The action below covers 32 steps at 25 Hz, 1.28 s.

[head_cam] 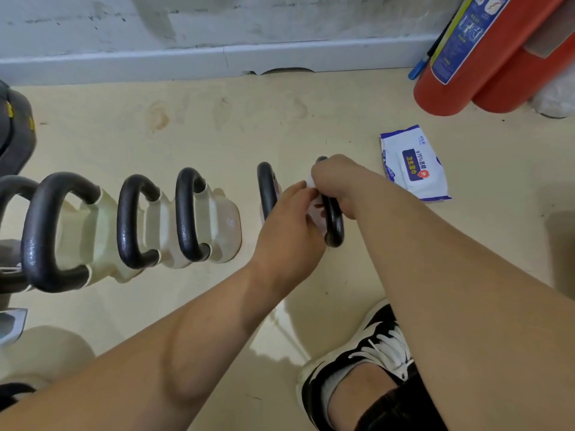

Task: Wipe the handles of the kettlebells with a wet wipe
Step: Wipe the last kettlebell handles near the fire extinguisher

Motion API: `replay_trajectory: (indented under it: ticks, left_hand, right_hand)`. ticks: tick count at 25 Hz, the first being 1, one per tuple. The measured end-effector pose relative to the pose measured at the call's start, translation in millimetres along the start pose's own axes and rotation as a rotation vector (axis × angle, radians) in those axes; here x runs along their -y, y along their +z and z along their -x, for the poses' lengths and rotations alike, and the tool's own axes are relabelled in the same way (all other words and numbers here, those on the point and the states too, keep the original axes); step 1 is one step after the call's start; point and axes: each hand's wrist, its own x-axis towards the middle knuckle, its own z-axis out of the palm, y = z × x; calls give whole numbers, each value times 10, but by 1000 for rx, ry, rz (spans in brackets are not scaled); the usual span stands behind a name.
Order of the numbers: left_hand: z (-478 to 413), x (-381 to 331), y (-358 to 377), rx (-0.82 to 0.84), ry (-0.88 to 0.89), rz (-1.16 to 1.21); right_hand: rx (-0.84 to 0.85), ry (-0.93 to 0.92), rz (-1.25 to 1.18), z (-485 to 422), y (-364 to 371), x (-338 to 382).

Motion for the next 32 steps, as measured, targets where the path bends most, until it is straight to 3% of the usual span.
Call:
replay_trajectory:
  ticks: [7, 13, 19, 24, 26, 28, 29, 30, 32]
  left_hand:
    - [124, 67, -53, -3, -165, -7]
    - [260, 54, -46, -6, -84, 18]
    - [474, -20, 11, 12, -125, 47]
    - [557, -29, -121, 19, -193, 58]
    - [428, -79, -147, 25, -324, 248]
    - [249, -137, -194, 77, -439, 575]
    - [179, -135, -209, 99, -468, 666]
    - [132, -130, -224, 107, -490, 697]
    - [46, -92, -263, 35, -496, 537]
  right_hand:
    - [42, -9, -184, -78, -103, -90]
    - [21, 41, -215, 168, -127, -581]
    - [-260, 5, -277, 454, -37, -791]
    - [-432, -52, -144, 662, -286, -616]
    - [-216, -42, -214, 741, -369, -439]
    - [122, -24, -124, 815, -375, -296]
    - [211, -30, -72, 835, -364, -253]
    - [216, -37, -30, 809, -360, -239]
    - [59, -47, -34, 729, -384, -215]
